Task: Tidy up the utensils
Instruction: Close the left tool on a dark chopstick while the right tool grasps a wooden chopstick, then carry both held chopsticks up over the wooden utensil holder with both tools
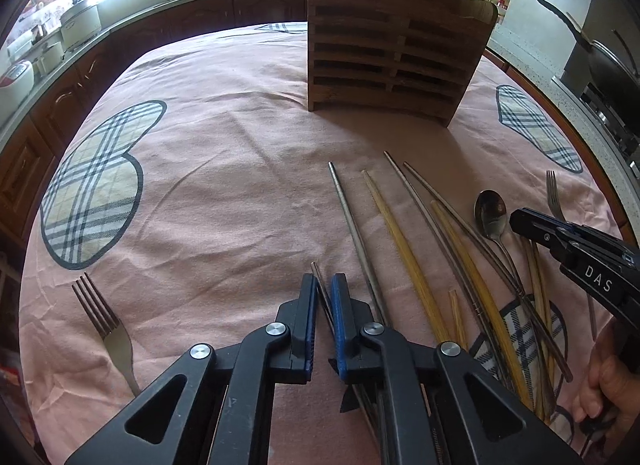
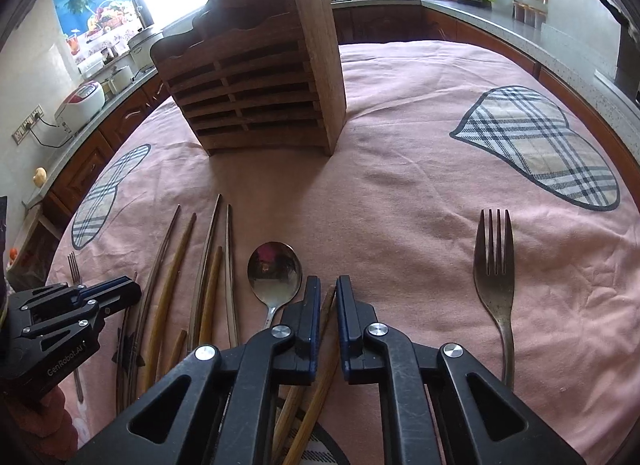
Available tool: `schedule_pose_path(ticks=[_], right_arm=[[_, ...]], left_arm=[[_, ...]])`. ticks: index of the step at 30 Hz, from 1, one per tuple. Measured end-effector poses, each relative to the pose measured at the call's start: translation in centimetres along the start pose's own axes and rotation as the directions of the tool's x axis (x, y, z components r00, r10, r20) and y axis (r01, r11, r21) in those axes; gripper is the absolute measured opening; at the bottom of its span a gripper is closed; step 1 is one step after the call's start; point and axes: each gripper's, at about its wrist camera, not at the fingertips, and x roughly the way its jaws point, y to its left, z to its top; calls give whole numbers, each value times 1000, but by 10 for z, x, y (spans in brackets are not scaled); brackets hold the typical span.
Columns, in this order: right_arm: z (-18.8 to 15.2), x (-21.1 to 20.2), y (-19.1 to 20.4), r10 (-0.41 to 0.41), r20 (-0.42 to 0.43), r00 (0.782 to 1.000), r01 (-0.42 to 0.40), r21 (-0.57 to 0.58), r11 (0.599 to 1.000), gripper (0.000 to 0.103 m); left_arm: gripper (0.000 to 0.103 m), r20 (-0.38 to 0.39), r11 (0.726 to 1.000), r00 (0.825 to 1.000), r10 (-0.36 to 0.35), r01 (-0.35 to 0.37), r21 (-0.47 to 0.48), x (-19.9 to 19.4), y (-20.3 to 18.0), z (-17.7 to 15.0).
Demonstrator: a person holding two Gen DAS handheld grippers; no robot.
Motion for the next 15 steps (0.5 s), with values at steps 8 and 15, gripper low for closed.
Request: schedule_pose_path(ticks=[8,15], right_arm=[[8,-35,0,72,84,994,-77,47,996,6],[16,-71,11,107,157,982,-113,30,993,5]], left_arm=[[3,49,994,995,-87,90,-66,-38,25,-3],[3,118,986,985,-128,139,-90,-86,35,-9]])
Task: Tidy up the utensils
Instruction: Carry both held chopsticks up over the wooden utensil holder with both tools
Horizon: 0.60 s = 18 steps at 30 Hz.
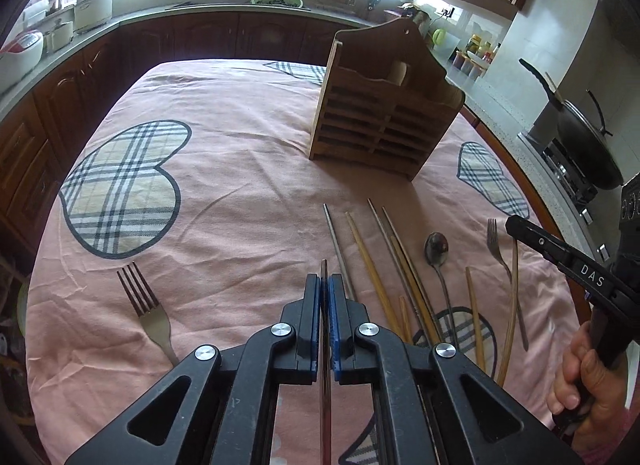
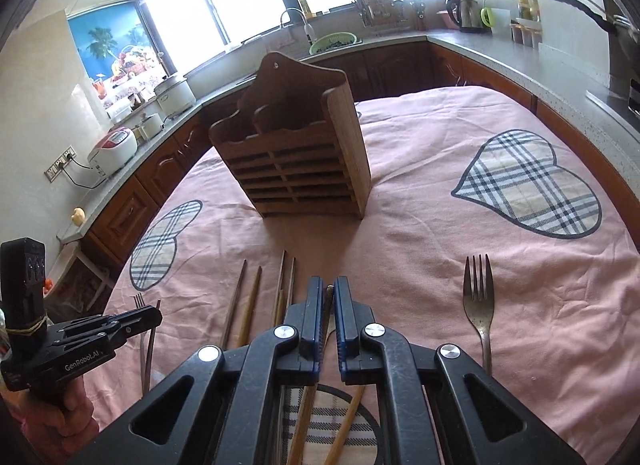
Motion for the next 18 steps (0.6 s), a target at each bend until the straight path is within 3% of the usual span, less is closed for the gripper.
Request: schedule_pose_path(ticks=[18], right_arm=[[21,-64,28,40,134,990,-35,-43,998,4]], left_arm=[[3,163,999,985,-51,52,-3,-95,3,-3]])
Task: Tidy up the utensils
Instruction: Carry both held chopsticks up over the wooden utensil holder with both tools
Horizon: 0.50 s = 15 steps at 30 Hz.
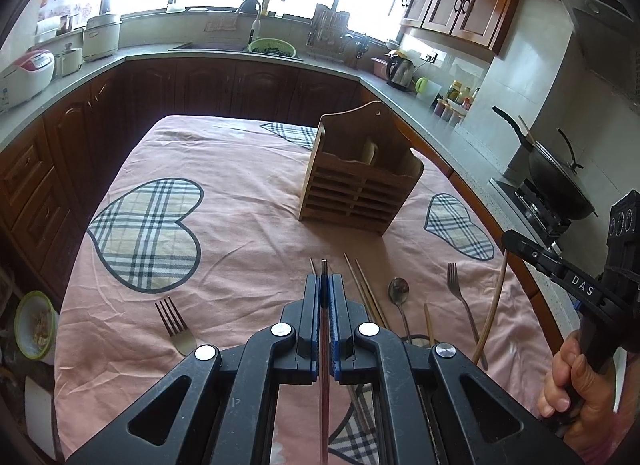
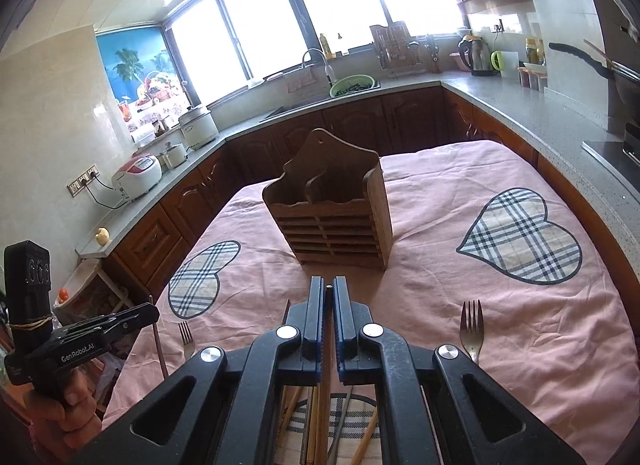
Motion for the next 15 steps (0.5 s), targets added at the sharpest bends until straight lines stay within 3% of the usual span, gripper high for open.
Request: schedule_pose_path(ticks=[15], right_arm=[[27,-26,10,22,89,996,-20,-24,1000,4]], left_arm=[[3,72,1000,997,-11,11,8,-27,-2,14]])
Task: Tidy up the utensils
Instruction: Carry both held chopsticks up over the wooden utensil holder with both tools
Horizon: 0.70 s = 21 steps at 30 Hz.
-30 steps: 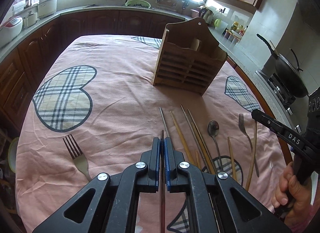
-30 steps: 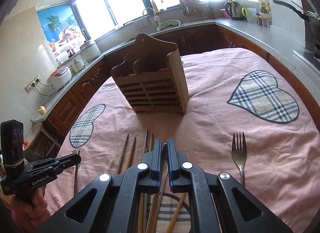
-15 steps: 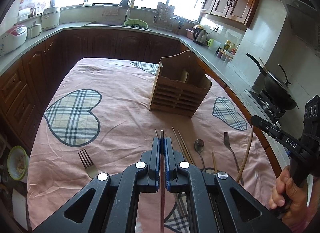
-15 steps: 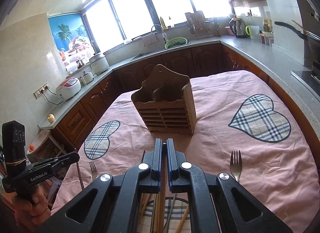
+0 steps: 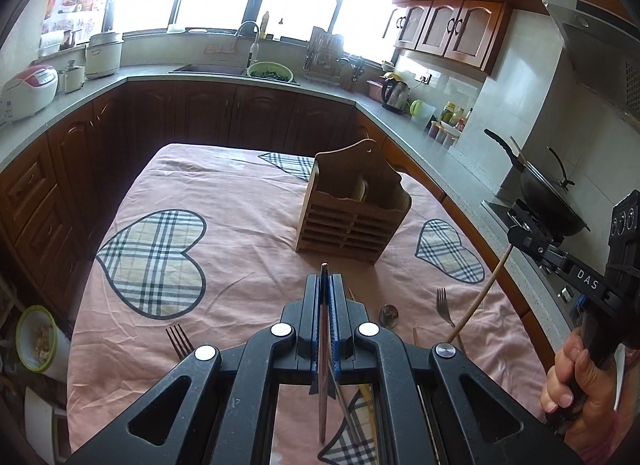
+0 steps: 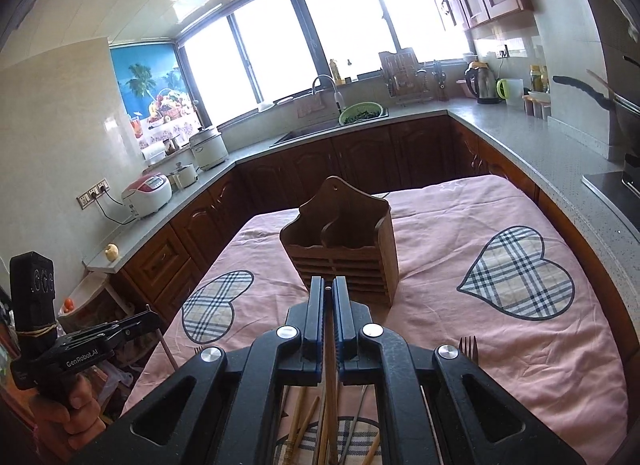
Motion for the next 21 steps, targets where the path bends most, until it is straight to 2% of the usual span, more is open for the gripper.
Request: schedule_pose_path(ticks=[21], right_arm=[[34,-6,-5,8,111,994,-9,16,1000,4]], left_arm=[[3,131,999,991,-10,14,-30,-5,5,32]])
